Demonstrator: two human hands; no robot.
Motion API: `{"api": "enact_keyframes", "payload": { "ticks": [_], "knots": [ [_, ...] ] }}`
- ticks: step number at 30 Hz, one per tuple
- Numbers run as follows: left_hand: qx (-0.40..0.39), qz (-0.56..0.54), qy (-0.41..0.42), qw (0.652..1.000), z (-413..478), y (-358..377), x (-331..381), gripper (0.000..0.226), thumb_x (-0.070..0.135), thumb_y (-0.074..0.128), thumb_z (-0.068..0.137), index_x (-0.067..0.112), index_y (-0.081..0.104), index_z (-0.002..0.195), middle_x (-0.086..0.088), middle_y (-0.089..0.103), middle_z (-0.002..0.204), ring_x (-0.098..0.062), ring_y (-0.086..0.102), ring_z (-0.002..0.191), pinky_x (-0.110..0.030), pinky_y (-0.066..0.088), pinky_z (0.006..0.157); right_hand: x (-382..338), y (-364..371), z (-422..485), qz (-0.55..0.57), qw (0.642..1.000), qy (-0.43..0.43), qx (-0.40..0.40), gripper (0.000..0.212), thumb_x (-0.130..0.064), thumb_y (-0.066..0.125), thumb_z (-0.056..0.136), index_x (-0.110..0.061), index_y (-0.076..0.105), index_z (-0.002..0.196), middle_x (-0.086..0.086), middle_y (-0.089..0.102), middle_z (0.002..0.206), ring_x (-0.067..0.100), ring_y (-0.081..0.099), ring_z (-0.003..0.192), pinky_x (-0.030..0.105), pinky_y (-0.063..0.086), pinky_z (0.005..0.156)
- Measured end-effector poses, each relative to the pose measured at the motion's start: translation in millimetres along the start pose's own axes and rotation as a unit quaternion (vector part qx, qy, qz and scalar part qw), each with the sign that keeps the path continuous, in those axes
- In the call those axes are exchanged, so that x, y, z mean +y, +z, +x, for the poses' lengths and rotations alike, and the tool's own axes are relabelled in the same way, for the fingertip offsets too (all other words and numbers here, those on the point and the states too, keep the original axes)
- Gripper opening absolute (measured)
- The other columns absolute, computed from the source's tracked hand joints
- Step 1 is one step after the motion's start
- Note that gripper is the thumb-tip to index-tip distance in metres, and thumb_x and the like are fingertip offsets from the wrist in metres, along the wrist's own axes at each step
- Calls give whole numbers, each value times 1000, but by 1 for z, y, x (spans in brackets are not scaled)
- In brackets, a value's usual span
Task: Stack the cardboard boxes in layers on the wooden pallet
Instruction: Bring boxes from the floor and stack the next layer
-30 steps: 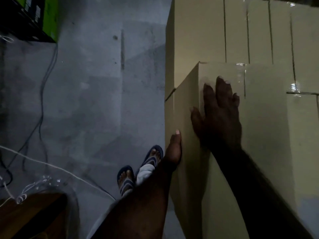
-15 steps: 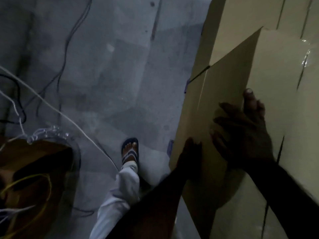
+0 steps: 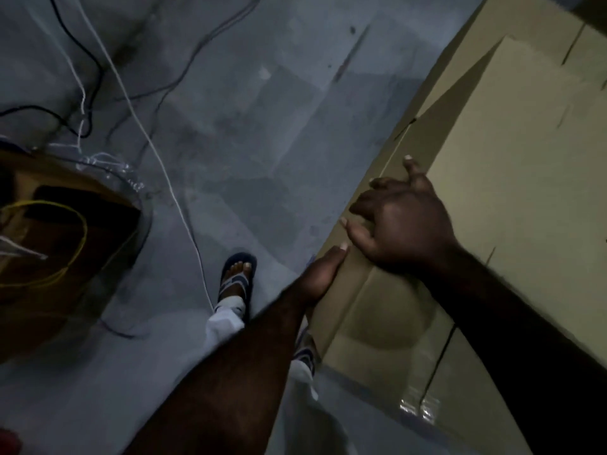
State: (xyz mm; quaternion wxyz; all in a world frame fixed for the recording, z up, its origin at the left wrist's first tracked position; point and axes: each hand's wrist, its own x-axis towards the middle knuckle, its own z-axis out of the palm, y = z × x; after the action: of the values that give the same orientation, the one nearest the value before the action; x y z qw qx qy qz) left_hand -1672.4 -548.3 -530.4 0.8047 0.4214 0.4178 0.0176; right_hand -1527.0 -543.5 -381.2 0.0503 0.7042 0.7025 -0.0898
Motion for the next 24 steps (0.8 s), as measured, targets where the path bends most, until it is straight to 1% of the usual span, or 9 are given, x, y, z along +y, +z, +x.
{"api": "enact_keyframes", "payload": {
  "ticks": [2,5,7,10,13,16,19,21,24],
  "knots": [
    [17,-36,-20,999,-9,-6,-17,60,60,47,97,27,45,147,7,59,139,-8,57,125,-29,45,104,0,-3,1,-9,1000,5,-2,58,-57,31,91,-24,78,98,-3,76,97,20,66,105,49,12,120],
    [27,-62,-44,997,-15,-3,-27,55,57,43,100,25,48,144,1,65,130,-13,65,114,-22,52,85,0,0,5,-16,1000,12,6,63,-60,27,90,-23,78,93,-3,76,92,18,66,101,46,12,121],
    [31,-90,-50,994,-15,-6,-36,54,58,41,99,25,51,140,-1,68,125,-15,68,109,-22,54,81,0,1,5,-11,1000,20,12,65,-61,27,91,-22,79,91,-3,76,91,18,66,99,44,13,121],
    [28,-83,-65,994,-17,-3,-39,67,70,44,91,25,52,140,-3,69,125,-21,67,112,-38,51,97,3,1,5,-16,1000,20,13,66,-62,26,91,-22,79,93,-3,76,92,18,67,99,44,14,120],
    [38,-69,-82,994,-14,-4,-44,77,80,46,85,27,53,140,-4,68,126,-23,65,115,-46,46,106,2,1,3,-6,1000,18,14,67,-62,26,91,-22,79,95,-2,76,93,18,67,98,44,14,120],
    [86,-111,-116,983,-18,-6,-44,74,78,40,89,24,56,136,4,66,123,-15,63,110,-35,44,102,2,0,4,15,1000,20,18,66,-62,27,91,-22,79,100,-1,76,98,19,67,101,45,11,121],
    [143,-144,-162,966,-20,-9,-56,77,76,33,92,23,47,146,4,54,138,-12,54,111,-32,37,98,-2,-5,3,18,1000,22,6,65,-62,27,91,-23,76,106,-1,75,104,20,65,106,48,7,122],
    [151,-171,-173,958,-20,-8,-69,94,89,40,74,27,51,143,0,56,141,-18,58,117,-38,40,107,-11,-5,-2,27,999,17,-6,69,-64,24,89,-24,76,109,-2,75,107,19,65,109,50,4,122],
    [149,-195,-164,955,-1,-9,-106,113,100,53,48,28,59,136,-8,67,127,-29,65,115,-49,44,107,-28,0,-14,14,999,1,-29,72,-66,20,88,-26,76,107,-6,75,104,15,65,107,49,2,121]
  ]
}}
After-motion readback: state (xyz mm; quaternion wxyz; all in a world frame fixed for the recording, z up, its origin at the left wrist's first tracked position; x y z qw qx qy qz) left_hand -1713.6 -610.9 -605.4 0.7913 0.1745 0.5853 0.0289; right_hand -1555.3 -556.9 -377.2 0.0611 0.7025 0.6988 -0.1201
